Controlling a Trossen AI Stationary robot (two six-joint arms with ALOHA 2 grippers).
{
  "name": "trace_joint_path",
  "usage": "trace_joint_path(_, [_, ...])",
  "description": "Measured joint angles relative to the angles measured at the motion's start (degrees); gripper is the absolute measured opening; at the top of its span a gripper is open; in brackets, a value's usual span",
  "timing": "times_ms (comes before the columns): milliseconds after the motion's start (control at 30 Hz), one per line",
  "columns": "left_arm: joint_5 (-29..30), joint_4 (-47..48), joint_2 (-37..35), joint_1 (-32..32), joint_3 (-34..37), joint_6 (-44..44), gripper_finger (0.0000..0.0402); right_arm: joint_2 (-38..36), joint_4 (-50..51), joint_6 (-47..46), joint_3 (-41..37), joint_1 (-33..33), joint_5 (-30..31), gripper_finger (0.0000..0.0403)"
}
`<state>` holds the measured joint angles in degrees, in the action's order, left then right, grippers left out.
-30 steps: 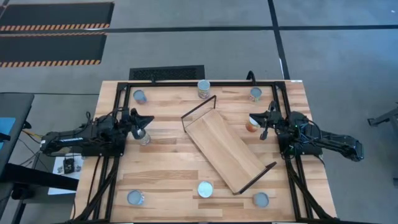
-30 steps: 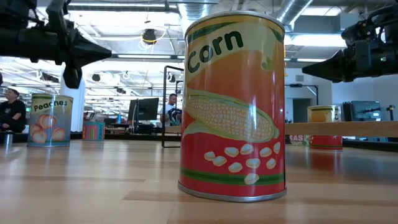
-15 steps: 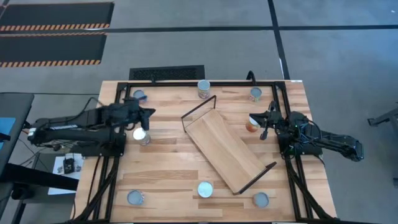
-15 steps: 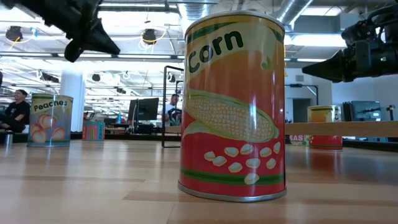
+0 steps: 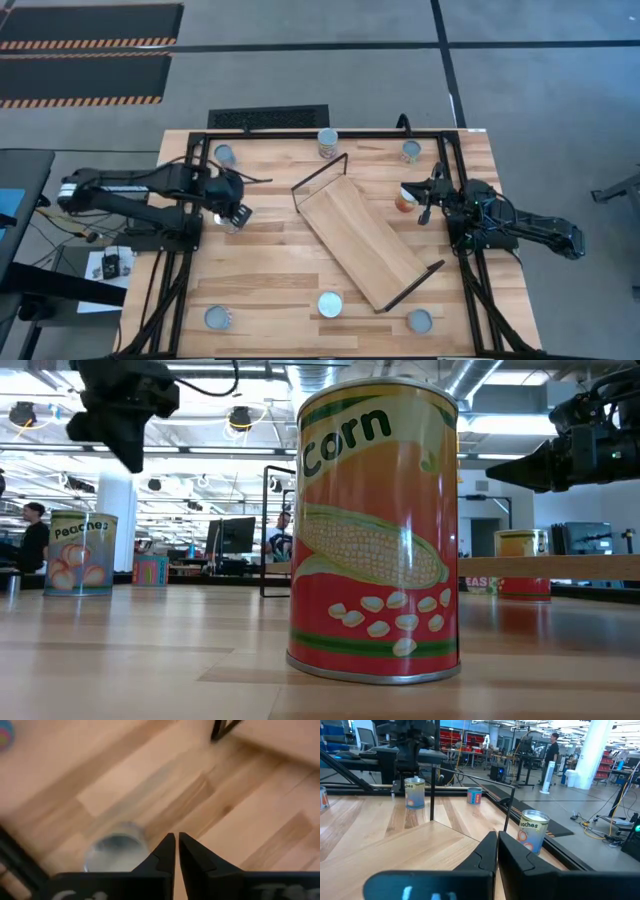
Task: Pick and place cans onto a shelf
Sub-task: Put the bottom canned peaches on the shelf
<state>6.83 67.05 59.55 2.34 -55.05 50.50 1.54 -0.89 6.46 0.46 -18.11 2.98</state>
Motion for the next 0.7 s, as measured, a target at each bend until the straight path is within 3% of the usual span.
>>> trace_joint_path(400, [2.2,4.8,14.3,-4.7,0.0,13.0,0.0129,0.0,0.0,0.0,0.0,0.0,0.0,0.0038])
trace_joint_path(567, [5.4,10.7,19.4,-5.7,0.0,12.8,0.0138,0.0,0.0,0.0,0.0,0.0,0.0,0.0038])
trace_joint_path(700, [5.7,10.0,21.8,-6.3,0.0,8.7,0.0129,0.0,0.0,0.0,0.0,0.0,0.0,0.0038])
